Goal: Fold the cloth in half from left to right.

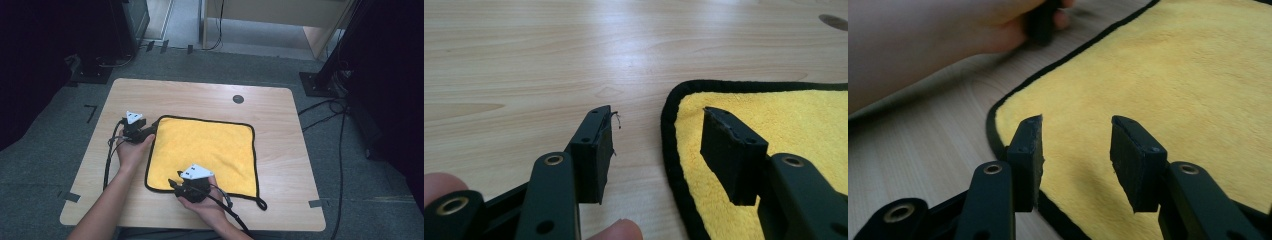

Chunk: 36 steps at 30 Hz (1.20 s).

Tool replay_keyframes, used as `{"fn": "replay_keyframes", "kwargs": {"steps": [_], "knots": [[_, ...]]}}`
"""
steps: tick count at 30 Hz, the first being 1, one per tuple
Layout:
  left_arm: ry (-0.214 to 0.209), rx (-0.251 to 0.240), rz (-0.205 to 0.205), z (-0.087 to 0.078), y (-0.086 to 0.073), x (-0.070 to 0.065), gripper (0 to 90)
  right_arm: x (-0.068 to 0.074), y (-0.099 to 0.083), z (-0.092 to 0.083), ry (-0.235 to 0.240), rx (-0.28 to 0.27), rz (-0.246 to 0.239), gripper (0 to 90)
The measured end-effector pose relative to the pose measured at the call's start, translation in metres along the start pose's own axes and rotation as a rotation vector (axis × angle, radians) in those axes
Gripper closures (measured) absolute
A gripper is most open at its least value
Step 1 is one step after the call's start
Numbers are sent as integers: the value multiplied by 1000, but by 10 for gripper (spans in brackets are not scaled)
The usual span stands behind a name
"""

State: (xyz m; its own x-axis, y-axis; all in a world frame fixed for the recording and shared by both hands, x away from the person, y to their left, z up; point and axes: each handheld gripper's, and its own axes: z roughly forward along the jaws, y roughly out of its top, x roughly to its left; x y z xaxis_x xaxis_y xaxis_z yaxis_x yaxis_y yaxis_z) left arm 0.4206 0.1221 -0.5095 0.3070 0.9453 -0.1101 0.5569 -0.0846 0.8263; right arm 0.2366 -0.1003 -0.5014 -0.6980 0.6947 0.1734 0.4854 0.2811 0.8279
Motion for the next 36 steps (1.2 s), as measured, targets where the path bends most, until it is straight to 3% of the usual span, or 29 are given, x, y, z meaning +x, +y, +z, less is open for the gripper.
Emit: {"fn": "replay_keyframes", "kwargs": {"steps": [3, 6, 14, 17, 19, 23, 27, 32, 34, 36], "knots": [[-3, 42, -1, 11, 3, 0, 483, 9, 2, 5, 24, -1, -21, 573], [-20, 50, -19, 19, 7, 0, 496, 18, 3, 9, 48, 0, -50, 571], [-40, 110, 48, 34, 14, -14, 598, 33, 3, 26, 77, 27, -80, 564], [-6, 143, 61, 37, 15, -17, 607, 38, 3, 33, 80, 53, -109, 561], [2, 144, 69, 38, 16, -17, 695, 42, 1, 40, 82, 78, -120, 561], [-18, 146, 85, 37, 15, -16, 776, 44, -1, 45, 73, 88, -125, 570], [-34, 144, 78, 36, 15, -14, 829, 45, 0, 49, 52, 101, -130, 604], [-53, 152, 80, 34, 15, -10, 856, 46, 1, 52, 20, 116, -152, 723], [-58, 155, 71, 33, 15, -6, 858, 46, 1, 53, 17, 117, -153, 782], [-65, 153, 33, 31, 14, 0, 859, 47, 1, 53, 12, 118, -159, 824]]}}
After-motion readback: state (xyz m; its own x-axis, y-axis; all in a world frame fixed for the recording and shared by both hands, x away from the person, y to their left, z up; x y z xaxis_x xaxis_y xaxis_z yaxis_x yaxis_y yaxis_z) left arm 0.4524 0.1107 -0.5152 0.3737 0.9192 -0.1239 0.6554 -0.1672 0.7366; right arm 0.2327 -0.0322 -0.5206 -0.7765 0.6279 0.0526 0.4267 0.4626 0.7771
